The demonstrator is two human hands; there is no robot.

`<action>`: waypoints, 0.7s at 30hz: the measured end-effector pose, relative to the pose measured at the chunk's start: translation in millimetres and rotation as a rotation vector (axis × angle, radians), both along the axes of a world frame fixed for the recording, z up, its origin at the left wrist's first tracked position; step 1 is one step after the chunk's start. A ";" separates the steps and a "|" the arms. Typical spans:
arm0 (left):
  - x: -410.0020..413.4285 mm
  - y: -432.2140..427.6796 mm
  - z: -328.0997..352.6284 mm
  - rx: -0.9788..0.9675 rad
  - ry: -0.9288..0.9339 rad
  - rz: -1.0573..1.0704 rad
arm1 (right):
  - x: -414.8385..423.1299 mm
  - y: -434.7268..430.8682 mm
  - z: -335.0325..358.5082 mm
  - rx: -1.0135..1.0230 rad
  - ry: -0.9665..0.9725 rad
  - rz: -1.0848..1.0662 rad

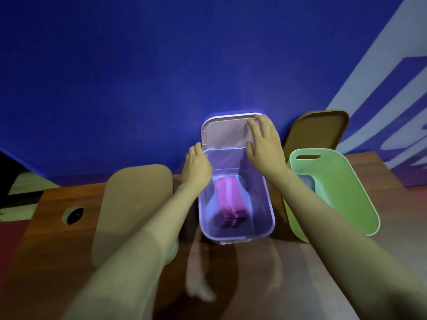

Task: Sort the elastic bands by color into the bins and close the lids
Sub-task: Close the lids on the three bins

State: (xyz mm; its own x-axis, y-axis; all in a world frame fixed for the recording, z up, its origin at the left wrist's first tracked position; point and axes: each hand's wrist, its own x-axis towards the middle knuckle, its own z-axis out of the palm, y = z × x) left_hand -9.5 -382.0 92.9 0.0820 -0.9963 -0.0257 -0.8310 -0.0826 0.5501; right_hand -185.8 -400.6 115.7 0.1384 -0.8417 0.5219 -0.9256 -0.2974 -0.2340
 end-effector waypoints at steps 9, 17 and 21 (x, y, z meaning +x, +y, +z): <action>8.4 24.6 -26.0 0.137 0.280 0.185 | 6.5 -18.8 -1.9 -0.138 0.051 -0.070; 10.6 75.1 -24.4 0.127 0.024 0.115 | 22.3 -6.8 -11.0 -0.071 -0.002 -0.038; 11.5 81.4 -25.5 0.105 0.054 0.100 | 32.8 -17.4 -3.5 -0.126 0.040 -0.080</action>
State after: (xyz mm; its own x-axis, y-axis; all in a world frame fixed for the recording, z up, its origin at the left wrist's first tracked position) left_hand 2.0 -300.6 67.4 0.1767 -0.9747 -0.1366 -0.7848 -0.2234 0.5781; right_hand -153.0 -418.1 112.1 0.0969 -0.7792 0.6192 -0.9554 -0.2473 -0.1617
